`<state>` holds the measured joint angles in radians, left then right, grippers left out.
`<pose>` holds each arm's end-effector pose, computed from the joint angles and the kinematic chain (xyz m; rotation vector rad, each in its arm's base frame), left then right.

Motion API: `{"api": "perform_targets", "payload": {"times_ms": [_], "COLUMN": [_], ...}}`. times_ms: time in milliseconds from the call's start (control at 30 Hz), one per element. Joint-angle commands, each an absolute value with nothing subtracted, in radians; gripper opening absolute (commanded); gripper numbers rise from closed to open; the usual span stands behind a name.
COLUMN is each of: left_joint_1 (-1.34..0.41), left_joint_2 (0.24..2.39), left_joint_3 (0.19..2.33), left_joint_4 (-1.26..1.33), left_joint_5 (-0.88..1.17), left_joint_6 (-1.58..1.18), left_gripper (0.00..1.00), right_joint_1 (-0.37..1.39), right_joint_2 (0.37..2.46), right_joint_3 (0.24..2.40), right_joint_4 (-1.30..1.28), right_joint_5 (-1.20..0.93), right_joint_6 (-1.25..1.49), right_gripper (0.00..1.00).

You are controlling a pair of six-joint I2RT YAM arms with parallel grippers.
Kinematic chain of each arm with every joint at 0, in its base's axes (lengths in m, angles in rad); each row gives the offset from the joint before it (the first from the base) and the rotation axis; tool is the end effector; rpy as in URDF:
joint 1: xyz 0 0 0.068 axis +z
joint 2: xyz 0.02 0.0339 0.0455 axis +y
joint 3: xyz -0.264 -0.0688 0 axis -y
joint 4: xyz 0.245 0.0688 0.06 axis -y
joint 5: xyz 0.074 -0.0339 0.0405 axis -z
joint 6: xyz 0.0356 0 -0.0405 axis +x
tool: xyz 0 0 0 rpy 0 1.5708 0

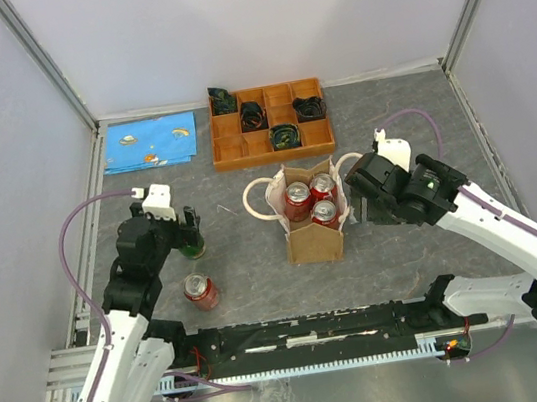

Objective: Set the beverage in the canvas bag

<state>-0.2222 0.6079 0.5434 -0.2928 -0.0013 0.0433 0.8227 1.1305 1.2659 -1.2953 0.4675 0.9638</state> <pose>0.1505 -0.0340 0.2700 0.2546 1.9130 -0.1184 0.1372 0.1242 0.3479 0.3032 2.5115 0.0331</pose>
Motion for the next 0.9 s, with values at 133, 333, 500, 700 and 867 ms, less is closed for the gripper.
{"api": "perform_targets", "payload": {"times_ms": [133,333,500,700,867], "left_joint_1": [-0.222,-0.222,-0.223,-0.222,-0.222], "left_joint_2": [0.592,0.561,0.574,0.575,0.573], "left_joint_3": [0.45,0.394,0.387,0.386,0.388], "left_joint_4": [-0.054,-0.015,-0.005,-0.017,-0.054], "left_joint_5": [-0.056,-0.07,-0.112,-0.13,-0.128], "left_joint_6": [-0.041,-0.071,-0.085,-0.096,-0.096], "left_gripper": [0.89,0.83,0.77,0.71,0.69], "right_joint_1": [0.822,0.822,0.822,0.822,0.822], "right_joint_2": [1.12,1.128,1.141,1.149,1.146], "right_joint_3": [1.305,1.307,1.325,1.333,1.326], "right_joint_4": [-1.307,-1.31,-1.313,-1.307,-1.301], "right_joint_5": [0.478,0.472,0.475,0.477,0.477], "right_joint_6": [0.962,0.96,0.951,0.946,0.955], "right_gripper": [0.94,0.94,0.94,0.94,0.94]}}
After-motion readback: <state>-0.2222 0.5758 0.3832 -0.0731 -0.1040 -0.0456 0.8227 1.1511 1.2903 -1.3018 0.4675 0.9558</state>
